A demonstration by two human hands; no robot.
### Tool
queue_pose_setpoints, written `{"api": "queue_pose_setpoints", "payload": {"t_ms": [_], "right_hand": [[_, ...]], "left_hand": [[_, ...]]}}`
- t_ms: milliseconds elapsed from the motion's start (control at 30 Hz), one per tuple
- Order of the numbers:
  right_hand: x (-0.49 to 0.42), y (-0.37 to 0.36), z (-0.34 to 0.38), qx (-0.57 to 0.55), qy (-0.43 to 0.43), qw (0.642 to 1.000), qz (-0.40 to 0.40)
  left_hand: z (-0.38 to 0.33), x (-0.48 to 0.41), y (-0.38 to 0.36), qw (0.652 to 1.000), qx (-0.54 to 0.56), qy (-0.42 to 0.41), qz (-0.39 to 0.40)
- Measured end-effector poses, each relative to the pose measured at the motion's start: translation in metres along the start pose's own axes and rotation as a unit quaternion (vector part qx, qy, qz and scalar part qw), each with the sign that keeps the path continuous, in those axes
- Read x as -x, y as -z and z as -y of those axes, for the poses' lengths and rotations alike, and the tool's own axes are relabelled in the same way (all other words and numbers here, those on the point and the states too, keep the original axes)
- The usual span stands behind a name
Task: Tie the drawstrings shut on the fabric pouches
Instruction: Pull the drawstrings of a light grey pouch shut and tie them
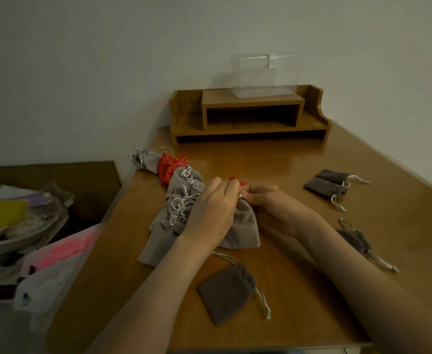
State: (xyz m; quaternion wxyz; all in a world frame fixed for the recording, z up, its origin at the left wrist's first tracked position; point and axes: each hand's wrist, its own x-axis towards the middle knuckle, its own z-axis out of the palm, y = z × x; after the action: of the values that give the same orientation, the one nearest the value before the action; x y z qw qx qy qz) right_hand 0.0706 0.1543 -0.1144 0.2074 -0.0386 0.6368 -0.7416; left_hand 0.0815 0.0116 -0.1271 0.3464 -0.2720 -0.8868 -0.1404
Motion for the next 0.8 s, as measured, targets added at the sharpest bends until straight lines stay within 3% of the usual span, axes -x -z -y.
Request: {"api": "queue_pose_setpoints", "payload": {"t_ms": [233,333,400,500,667,800], "right_hand": [[-0.002,0.007,0.003,0.033,0.002,0.999,0.009],[-0.003,0.008,0.002,0.046,0.008,0.999,0.016],[-0.002,0.007,0.002,0.040,0.010,0.999,0.023],[0.000,0.004,0.004,-0.012,0.016,0.999,0.040],[0.002,0.001,0.004,-0.026,0.037,0.997,0.067],[0.001,0.000,0.003,-0.018,0.038,0.999,0.033]], "left_hand": [[0.000,0.000,0.004,0.998,-0.020,-0.053,-0.033],[0.003,0.001,0.005,1.000,-0.005,0.000,-0.008],[0.003,-0.001,0.008,0.995,0.066,0.070,0.033],[0.005,-0.007,0.011,0.945,0.242,0.214,0.056],[0.010,-0.006,0.007,0.931,0.280,0.234,0.030],[0.014,-0.003,0.004,0.939,0.237,0.248,0.017]]}}
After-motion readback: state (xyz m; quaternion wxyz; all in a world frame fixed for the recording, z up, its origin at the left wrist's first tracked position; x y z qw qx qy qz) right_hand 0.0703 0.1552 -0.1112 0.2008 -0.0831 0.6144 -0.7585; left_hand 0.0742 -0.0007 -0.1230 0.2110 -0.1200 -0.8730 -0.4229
